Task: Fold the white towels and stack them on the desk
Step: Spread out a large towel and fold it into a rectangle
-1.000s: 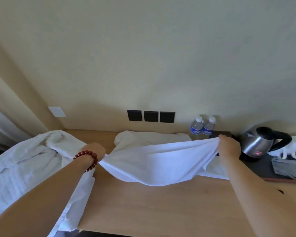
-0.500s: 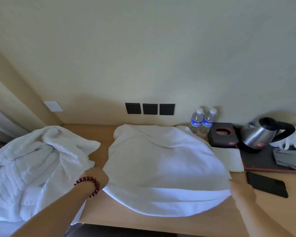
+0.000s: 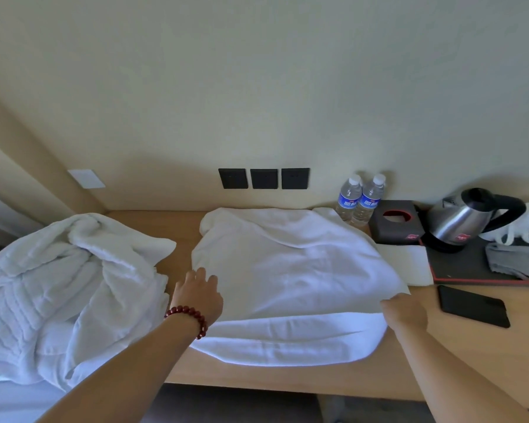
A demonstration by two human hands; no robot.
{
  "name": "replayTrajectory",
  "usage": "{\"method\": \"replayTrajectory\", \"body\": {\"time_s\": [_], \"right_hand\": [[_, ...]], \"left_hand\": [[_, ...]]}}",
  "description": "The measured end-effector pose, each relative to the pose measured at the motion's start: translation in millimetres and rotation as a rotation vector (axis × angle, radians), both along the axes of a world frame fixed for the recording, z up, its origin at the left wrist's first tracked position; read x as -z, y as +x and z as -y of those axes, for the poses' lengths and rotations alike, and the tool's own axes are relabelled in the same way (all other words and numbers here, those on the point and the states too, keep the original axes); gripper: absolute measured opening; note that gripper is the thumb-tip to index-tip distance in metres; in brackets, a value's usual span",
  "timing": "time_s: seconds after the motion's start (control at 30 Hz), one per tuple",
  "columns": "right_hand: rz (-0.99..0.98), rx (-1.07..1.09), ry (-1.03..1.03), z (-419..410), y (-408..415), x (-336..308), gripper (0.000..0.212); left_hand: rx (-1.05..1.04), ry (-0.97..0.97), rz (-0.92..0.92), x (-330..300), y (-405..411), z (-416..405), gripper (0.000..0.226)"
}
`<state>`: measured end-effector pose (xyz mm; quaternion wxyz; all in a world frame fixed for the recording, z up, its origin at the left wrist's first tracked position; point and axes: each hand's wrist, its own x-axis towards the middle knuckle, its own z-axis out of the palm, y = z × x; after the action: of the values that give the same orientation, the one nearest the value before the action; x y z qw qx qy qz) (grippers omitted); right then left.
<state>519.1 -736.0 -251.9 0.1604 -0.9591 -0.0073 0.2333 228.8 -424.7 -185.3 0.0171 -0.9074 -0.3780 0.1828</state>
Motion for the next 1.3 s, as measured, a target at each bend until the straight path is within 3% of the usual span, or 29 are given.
{"method": "replayTrajectory", "body": {"time_s": [0.23, 0.63, 0.77, 0.9, 1.0, 1.13, 1.3], "right_hand": [[0.049, -0.021, -0.046, 23, -10, 5, 0.001], [0.077, 0.062, -0.197, 110, -44, 41, 0.016], [0.257, -0.249, -0.426, 103, -62, 49, 0.032], [0.311, -0.563, -0.228, 72, -79, 76, 0.036], [0.265, -0.696, -0.118, 38, -102, 86, 0.037], [0.231, -0.822, -0.027, 11, -132, 101, 0.045], [0.236, -0.828, -0.060, 3, -145, 131, 0.054]], "left_hand": [[0.007, -0.071, 0.001, 26, 0, 11, 0.067], [-0.025, -0.189, -0.410, 112, -78, 42, 0.074], [0.072, -0.147, -0.254, 118, -85, 49, 0.057], [0.161, -0.115, -0.082, 111, -67, 58, 0.043], [0.095, -0.078, -0.037, 117, -67, 55, 0.058], [0.057, -0.005, -0.128, 133, -80, 39, 0.072], [0.067, 0.015, -0.305, 143, -91, 14, 0.059]]}}
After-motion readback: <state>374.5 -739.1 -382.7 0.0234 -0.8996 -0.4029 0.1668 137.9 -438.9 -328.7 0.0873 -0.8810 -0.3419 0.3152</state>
